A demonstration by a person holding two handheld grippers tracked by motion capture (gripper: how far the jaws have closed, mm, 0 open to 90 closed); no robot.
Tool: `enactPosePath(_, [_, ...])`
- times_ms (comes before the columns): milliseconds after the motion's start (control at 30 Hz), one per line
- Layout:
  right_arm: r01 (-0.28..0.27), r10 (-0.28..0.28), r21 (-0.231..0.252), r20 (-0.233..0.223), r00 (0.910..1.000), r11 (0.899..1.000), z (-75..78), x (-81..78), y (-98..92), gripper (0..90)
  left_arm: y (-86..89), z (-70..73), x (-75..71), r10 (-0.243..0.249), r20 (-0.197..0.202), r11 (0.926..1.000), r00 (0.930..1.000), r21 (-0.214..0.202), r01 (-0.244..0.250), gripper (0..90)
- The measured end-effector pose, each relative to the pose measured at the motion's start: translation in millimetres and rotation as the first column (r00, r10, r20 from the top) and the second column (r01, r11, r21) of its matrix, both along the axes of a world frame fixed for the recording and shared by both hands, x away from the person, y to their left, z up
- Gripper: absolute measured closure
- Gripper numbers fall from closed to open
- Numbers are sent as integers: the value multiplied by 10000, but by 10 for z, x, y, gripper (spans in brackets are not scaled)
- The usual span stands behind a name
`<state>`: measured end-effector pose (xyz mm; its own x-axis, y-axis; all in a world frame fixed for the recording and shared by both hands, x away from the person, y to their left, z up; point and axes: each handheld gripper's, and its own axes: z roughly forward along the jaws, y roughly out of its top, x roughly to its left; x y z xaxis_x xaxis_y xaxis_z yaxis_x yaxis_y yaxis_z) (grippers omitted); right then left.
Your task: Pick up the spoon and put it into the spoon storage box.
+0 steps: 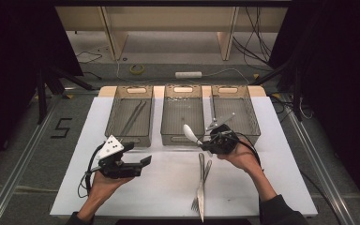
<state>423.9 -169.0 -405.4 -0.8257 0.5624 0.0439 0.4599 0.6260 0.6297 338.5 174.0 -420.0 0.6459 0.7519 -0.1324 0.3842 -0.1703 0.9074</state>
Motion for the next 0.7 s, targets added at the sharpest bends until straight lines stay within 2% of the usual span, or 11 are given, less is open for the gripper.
enactPosePath(267, [478,-483,397,110,9988,9981,97,154,36,864,7,-2,1,51,28,10000,10000,1,-51,155])
enactPosePath(700, [1332,-1346,630,187,9907,9891,189,450,123,865,21,5,1,169,58,9998,9998,-141,-168,155])
